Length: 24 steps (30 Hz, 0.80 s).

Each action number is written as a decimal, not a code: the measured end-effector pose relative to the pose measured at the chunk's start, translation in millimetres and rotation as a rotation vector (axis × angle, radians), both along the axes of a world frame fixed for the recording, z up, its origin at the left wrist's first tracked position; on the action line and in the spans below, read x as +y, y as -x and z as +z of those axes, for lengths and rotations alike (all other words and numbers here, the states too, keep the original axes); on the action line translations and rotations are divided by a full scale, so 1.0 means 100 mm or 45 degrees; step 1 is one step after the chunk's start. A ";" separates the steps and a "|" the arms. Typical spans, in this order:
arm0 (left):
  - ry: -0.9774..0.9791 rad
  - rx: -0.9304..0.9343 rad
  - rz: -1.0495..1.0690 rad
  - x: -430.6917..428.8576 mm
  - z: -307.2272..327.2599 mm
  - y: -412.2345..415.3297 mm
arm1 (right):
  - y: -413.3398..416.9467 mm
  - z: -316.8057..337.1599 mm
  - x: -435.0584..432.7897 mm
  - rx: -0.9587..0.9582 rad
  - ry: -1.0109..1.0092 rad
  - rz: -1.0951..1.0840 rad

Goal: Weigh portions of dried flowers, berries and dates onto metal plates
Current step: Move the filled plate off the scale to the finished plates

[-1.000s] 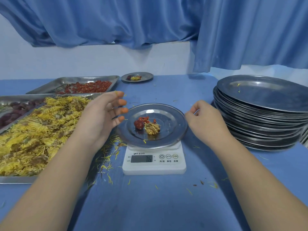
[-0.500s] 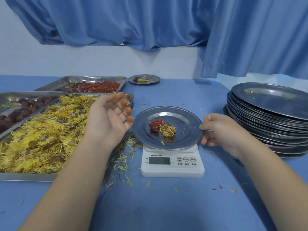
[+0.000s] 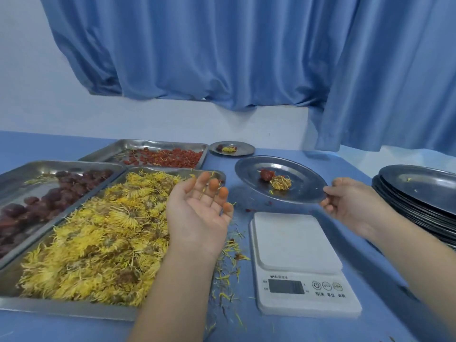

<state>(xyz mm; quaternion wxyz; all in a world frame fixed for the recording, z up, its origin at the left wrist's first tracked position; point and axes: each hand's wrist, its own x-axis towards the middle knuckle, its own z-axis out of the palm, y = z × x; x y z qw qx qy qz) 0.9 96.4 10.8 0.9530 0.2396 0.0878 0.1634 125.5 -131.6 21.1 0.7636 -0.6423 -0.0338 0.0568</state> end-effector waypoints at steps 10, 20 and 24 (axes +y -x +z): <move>0.224 -0.077 -0.002 0.05 0.02 0.01 | -0.94 0.07 1.02 0.036 0.245 -0.161; 0.316 -0.256 -0.117 0.10 0.06 0.07 | -1.53 -0.20 1.61 0.121 0.381 -0.366; 0.290 -0.272 -0.151 0.12 0.07 0.06 | -1.59 -0.21 1.80 0.148 0.401 -0.341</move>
